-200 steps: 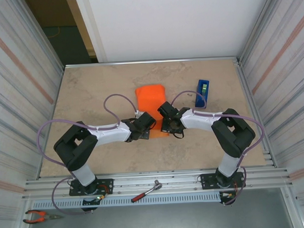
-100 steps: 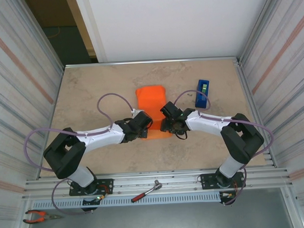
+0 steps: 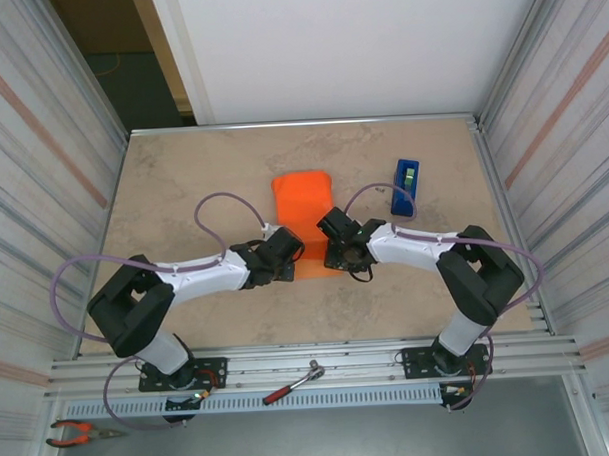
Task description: Wrap the gift box in paper
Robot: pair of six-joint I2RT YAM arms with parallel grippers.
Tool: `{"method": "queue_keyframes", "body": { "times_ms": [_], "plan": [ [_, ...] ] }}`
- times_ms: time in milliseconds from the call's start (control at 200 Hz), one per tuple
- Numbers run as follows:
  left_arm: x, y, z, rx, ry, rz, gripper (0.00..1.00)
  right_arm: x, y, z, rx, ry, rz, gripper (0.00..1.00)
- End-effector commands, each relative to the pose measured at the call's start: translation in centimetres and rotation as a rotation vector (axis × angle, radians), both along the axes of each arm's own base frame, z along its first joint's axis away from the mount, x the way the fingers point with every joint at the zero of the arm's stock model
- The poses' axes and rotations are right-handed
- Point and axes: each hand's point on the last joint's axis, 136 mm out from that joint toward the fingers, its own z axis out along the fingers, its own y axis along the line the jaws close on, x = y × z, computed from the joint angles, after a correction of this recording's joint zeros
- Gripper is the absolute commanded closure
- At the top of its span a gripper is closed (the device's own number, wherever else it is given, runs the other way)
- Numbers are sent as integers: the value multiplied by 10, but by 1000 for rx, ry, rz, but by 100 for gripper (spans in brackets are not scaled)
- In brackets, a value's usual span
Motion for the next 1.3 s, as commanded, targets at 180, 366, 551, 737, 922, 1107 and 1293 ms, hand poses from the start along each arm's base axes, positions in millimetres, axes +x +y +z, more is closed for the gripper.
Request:
{"method": "queue_keyframes", "body": {
  "times_ms": [180,366,551,737,922,1107,1293],
  "plan": [
    [-3,-2,-10,-9,19,1,100,0,3,-2,-20,4,8,100],
    [0,3,1,6,-15,2,87,1,-4,7,-25,-13,-2,85],
    [6,7,16,23,-65,3,62,2,-7,17,-14,-29,-6,62],
    [16,4,18,22,-72,3,57,8,-2,21,-6,-40,-2,44],
    [28,-6,19,24,-92,-13,57,21,4,20,-18,-50,2,40],
    [36,-14,12,39,-86,-25,58,32,4,13,-35,-44,-13,40],
    [37,-16,3,49,-74,-24,59,35,0,4,-52,-35,-27,41]
  ]
}}
